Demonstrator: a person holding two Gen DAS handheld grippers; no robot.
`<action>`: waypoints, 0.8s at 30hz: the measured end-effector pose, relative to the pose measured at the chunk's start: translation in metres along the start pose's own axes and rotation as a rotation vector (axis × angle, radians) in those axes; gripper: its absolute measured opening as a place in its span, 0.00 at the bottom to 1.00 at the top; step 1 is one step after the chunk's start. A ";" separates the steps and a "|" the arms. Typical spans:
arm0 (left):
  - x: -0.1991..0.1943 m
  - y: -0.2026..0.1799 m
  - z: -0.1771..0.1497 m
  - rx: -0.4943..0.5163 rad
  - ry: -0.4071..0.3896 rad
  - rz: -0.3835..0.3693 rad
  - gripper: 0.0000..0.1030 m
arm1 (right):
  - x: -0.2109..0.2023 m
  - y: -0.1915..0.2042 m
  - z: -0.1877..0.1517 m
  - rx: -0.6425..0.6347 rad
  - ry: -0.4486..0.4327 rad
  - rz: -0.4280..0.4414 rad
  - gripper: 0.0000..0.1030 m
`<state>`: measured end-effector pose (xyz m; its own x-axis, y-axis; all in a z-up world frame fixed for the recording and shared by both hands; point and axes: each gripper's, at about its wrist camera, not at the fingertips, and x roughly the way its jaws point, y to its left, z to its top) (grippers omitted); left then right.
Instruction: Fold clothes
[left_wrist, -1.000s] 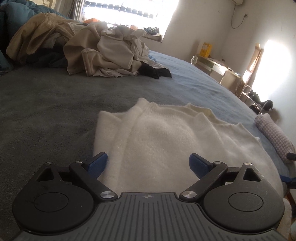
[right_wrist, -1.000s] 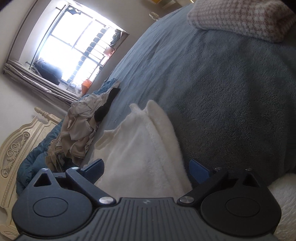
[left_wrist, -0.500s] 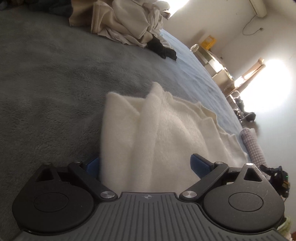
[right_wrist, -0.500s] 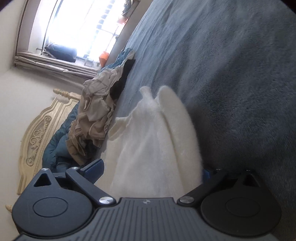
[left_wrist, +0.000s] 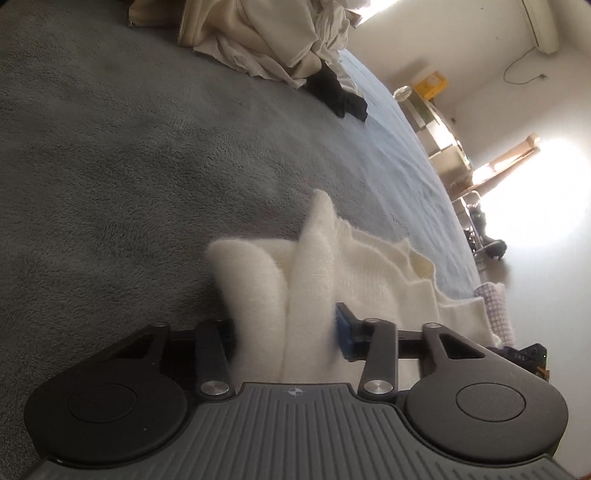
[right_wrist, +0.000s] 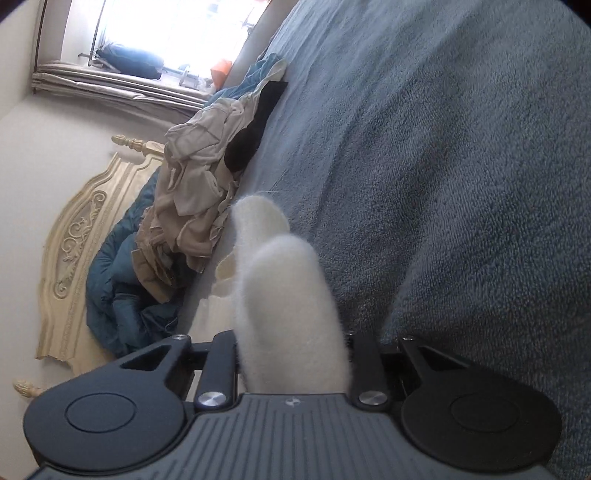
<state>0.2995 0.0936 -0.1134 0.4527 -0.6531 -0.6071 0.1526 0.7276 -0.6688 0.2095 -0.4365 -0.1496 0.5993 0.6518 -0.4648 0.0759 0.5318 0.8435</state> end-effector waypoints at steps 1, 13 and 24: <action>-0.005 -0.001 -0.001 -0.001 -0.026 -0.008 0.25 | -0.003 0.005 -0.002 -0.023 -0.018 -0.009 0.24; -0.041 -0.016 0.045 0.008 -0.210 -0.162 0.20 | -0.002 0.083 0.040 -0.216 -0.151 0.042 0.22; 0.009 0.045 0.095 -0.083 -0.182 0.090 0.53 | 0.112 0.059 0.135 -0.188 -0.090 -0.243 0.48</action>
<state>0.3941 0.1405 -0.1086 0.6138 -0.5316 -0.5836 0.0350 0.7569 -0.6526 0.3886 -0.4054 -0.1152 0.6504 0.4476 -0.6137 0.0817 0.7620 0.6424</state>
